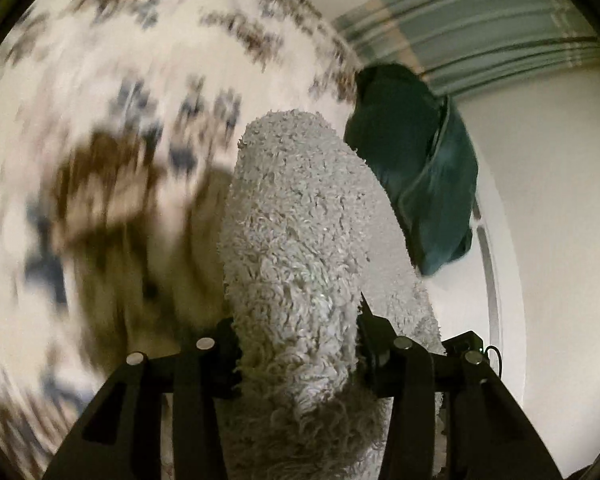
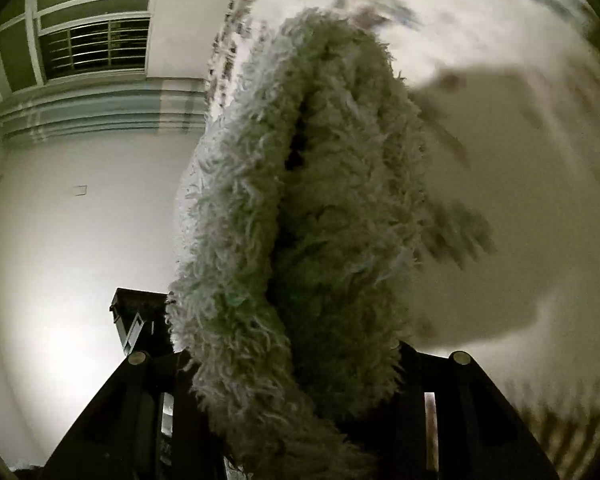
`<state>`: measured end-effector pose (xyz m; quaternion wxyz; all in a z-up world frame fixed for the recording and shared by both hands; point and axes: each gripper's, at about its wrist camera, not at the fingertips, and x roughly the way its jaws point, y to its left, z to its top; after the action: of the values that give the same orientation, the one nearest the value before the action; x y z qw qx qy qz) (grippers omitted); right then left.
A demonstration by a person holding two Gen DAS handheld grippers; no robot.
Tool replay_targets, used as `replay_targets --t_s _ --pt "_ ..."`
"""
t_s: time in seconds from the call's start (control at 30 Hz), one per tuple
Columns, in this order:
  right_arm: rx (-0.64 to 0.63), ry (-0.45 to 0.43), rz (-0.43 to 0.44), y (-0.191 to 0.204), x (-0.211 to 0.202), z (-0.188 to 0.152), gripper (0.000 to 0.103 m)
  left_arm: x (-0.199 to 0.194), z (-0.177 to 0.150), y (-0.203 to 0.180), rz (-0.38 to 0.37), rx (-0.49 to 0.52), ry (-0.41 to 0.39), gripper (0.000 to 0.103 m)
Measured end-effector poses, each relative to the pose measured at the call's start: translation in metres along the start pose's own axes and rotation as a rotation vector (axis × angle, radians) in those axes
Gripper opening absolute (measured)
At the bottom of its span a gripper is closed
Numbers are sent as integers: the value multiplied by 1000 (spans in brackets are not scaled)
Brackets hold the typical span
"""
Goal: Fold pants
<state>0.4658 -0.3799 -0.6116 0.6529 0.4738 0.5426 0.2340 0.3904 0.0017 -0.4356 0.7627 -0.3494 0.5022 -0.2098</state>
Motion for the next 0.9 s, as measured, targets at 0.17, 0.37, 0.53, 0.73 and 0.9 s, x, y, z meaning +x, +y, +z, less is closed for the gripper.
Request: replay_targets --t_s 0.17,0.37,0.53,0.73,0.9 --pt "-26 -47 2 53 78 104 41 20 136 21 -7 36 -32 42" --pt "-42 -72 3 81 190 235 41 56 265 67 7 88 -44 42" --pt "-47 -35 -46 79 276 294 41 92 326 128 79 95 -22 42" --pt "-55 27 -218 70 343 316 62 118 332 186 162 52 78 53" --pt "-166 -42 -521 107 335 300 89 100 322 163 244 79 60 54"
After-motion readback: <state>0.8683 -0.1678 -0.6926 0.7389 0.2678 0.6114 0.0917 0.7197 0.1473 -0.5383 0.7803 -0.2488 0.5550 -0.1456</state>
